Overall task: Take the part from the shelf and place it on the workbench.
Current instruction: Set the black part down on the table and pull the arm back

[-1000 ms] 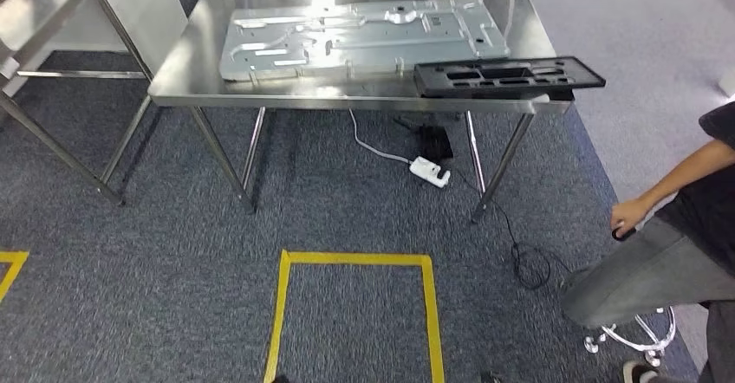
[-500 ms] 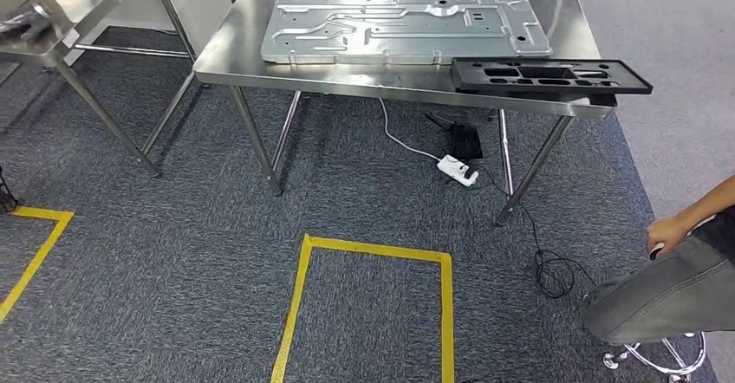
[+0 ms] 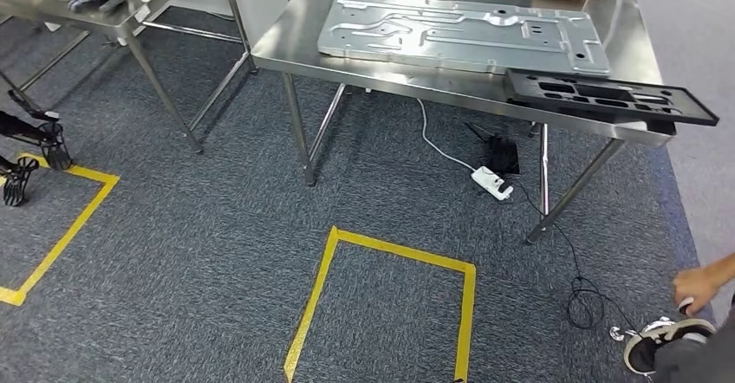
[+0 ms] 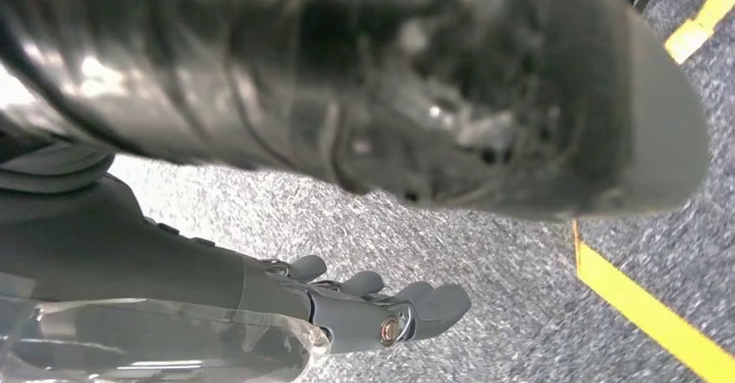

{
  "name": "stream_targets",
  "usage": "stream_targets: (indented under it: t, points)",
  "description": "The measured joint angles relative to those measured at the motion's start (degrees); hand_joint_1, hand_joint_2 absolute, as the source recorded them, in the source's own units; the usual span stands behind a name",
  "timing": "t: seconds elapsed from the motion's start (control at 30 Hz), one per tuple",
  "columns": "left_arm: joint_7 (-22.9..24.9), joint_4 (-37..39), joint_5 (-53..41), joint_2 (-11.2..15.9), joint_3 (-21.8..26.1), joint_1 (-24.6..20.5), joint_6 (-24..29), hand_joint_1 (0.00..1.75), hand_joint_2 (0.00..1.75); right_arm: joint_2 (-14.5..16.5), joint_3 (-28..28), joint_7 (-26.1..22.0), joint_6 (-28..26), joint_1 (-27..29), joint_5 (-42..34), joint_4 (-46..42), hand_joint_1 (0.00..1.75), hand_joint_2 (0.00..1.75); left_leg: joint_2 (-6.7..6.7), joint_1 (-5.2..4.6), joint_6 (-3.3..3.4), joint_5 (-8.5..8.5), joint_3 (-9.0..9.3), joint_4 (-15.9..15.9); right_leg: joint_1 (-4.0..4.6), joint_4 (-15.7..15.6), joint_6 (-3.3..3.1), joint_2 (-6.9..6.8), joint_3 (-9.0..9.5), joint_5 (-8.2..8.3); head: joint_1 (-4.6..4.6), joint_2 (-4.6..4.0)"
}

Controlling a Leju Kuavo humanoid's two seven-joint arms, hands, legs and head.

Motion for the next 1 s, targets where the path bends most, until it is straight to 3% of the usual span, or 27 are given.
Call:
stream_targets:
  t: [0.07,0.13,0.17,0.2,0.23,0.3,0.33,0.37,0.43,0.5,0.53,0.6,0.67,0.73,0.77,0.8,0.83,0.9,0.93,1.0]
  points:
    - [0.0,0.0,0.0,0.0,0.0,0.0,0.0,0.0,0.0,0.0,0.3,0.0,0.0,0.0,0.1,0.0,0.0,0.0,-1.0,0.12,0.88,0.62,0.19,-0.5,-0.23,2.6,0.4,2.11,-0.98,-2.02,0.19,0.0]
    - [0.0,0.0,-0.1,0.0,-0.1,-0.2,0.0,0.0,0.0,0.0,0.6,0.0,0.0,0.1,0.3,0.1,0.0,0.0,-2.05,0.07,1.51,0.95,-0.04,-0.6,-0.3,9.6,0.31,4.64,-4.03,-5.92,0.42,0.0]
    - [0.0,0.0,-0.2,0.0,-0.2,-0.2,0.0,0.0,0.0,0.0,0.8,0.0,0.1,0.2,0.5,0.1,0.0,0.0,-2.68,0.0,1.69,1.02,-0.18,-0.6,-0.26,13.3,0.25,5.08,-5.71,-7.44,0.45,0.0]
    - [0.1,0.0,-0.3,0.0,-0.3,-0.2,0.0,0.0,0.0,0.0,1.0,0.0,0.3,0.3,0.8,0.2,0.0,0.0,-3.44,-0.07,1.75,1.06,-0.3,-0.5,-0.24,15.9,0.23,5.32,-6.91,-8.16,0.45,0.0]
    - [0.2,0.0,-0.5,-0.1,-0.4,-0.1,0.0,0.0,0.0,0.0,1.2,0.0,0.5,0.4,1.1,0.2,0.0,0.0,-4.22,-0.11,1.75,1.07,-0.37,-0.3,-0.27,16.2,0.21,5.43,-7.0,-7.59,0.44,0.0]
    - [0.5,0.0,-0.6,-0.1,-0.7,-0.1,0.1,0.0,0.0,0.0,1.6,0.3,1.0,0.4,1.5,0.2,0.0,0.0,-5.79,-0.09,1.62,0.99,-0.45,0.1,-0.48,10.7,0.14,6.2,-4.25,-3.9,0.44,0.0]
    - [0.6,0.0,-0.6,-0.1,-0.8,-0.1,0.2,0.0,0.0,0.0,1.7,0.6,1.1,0.3,1.5,0.3,0.0,0.0,-6.47,-0.01,1.46,0.91,-0.57,0.4,-0.68,7.0,0.07,7.54,-2.4,-2.4,0.44,0.0]
    - [0.7,0.0,-0.6,-0.1,-0.8,-0.1,0.4,0.0,0.0,0.0,1.8,0.9,1.2,0.3,1.3,0.3,0.0,0.0,-7.13,-0.06,1.18,0.77,-0.87,0.9,-0.84,3.9,0.04,9.04,-1.02,-1.47,0.44,0.0]
    - [0.6,0.0,-0.5,-0.1,-0.8,-0.2,1.2,0.0,0.0,0.0,2.0,1.4,1.2,0.3,0.2,0.4,0.0,0.0,-8.35,0.11,0.4,0.75,-1.61,1.4,-0.85,1.4,-0.08,10.9,-0.09,-1.4,0.36,0.0]
    - [0.4,0.0,-0.3,-0.1,-0.8,-0.1,2.1,0.0,0.0,0.0,2.0,1.7,1.3,0.3,-0.6,0.4,0.0,0.0,-9.68,0.33,-0.49,1.13,-2.12,1.2,-0.69,1.0,-0.6,9.94,-0.03,-1.15,0.27,0.0]
    - [0.3,0.0,0.0,-0.1,-0.9,0.0,2.5,0.0,0.0,0.0,2.0,1.8,1.5,0.3,-0.7,0.4,0.0,0.0,-9.5,0.34,-0.81,1.08,-2.33,1.3,-0.7,0.7,-1.01,9.21,0.15,-0.94,0.23,0.0]
    - [0.3,0.0,0.8,0.0,-0.9,0.0,3.2,0.0,0.0,-0.2,2.0,1.8,2.2,0.2,-0.7,0.4,0.0,0.0,-6.95,0.26,-1.3,-0.66,-3.79,4.0,-0.77,0.0,-1.7,7.69,0.45,-0.53,-0.01,0.0]
    - [0.3,0.0,1.4,0.2,-0.9,-0.1,3.7,0.0,0.0,-0.3,2.0,1.5,2.5,0.3,-1.4,0.5,0.0,0.0,-3.83,0.27,-1.7,-4.16,-6.93,10.7,-0.49,-0.1,-1.99,5.96,0.49,-0.48,-0.17,0.0]
    - [0.5,0.0,1.8,0.3,-0.9,-0.1,4.1,0.0,0.0,-0.6,2.0,0.5,2.2,0.5,-2.1,0.6,0.0,0.0,-2.93,0.36,-1.94,-5.87,-9.37,16.0,-0.32,-0.1,-2.11,4.16,0.48,-0.6,-0.18,0.0]
    - [0.7,0.0,2.1,0.3,-0.9,0.0,4.4,0.0,0.0,-0.7,2.0,-0.4,2.0,0.5,-2.3,0.7,0.0,0.0,-2.75,0.37,-1.96,-5.25,-9.24,15.9,-0.3,-0.1,-2.12,3.38,0.49,-0.65,-0.18,0.0]
    - [0.9,0.0,2.3,0.3,-0.8,0.1,4.5,0.0,0.0,-0.8,2.0,-1.4,1.7,0.4,-2.3,0.7,0.0,0.0,-2.47,0.38,-1.87,-3.74,-7.99,13.7,-0.29,-0.1,-2.09,2.71,0.54,-0.71,-0.19,0.0]
    - [1.0,0.0,2.6,0.3,-0.8,0.1,4.6,0.0,0.0,-0.9,2.0,-2.4,1.5,0.3,-2.2,0.7,0.0,0.0,-1.72,0.35,-1.68,-1.84,-5.91,9.9,-0.26,-0.1,-2.02,2.12,0.64,-0.78,-0.2,0.0]
    - [1.2,0.0,2.8,0.4,-0.8,-0.1,4.6,0.0,0.0,-1.2,2.0,-3.8,1.6,0.2,-1.8,0.7,0.0,0.0,0.35,-0.12,-1.15,0.38,-2.26,2.9,-0.07,0.0,-1.69,1.04,0.81,-1.01,-0.2,0.0]
    - [1.3,0.0,2.9,0.5,-0.7,-0.2,4.6,0.0,0.0,-1.3,2.0,-4.1,1.9,0.1,-1.5,0.7,0.0,0.0,0.97,-0.39,-0.85,0.65,-1.43,1.1,0.03,0.0,-1.44,0.51,0.86,-1.11,-0.15,0.0]
    - [1.6,0.0,3.1,0.7,-0.7,-0.2,4.6,0.0,0.0,-1.5,2.1,-4.1,2.7,0.1,-1.2,0.8,0.0,0.0,0.34,-0.73,-0.28,0.67,-1.33,0.5,0.12,-0.1,-0.85,-0.5,1.04,-1.24,-0.1,0.0]
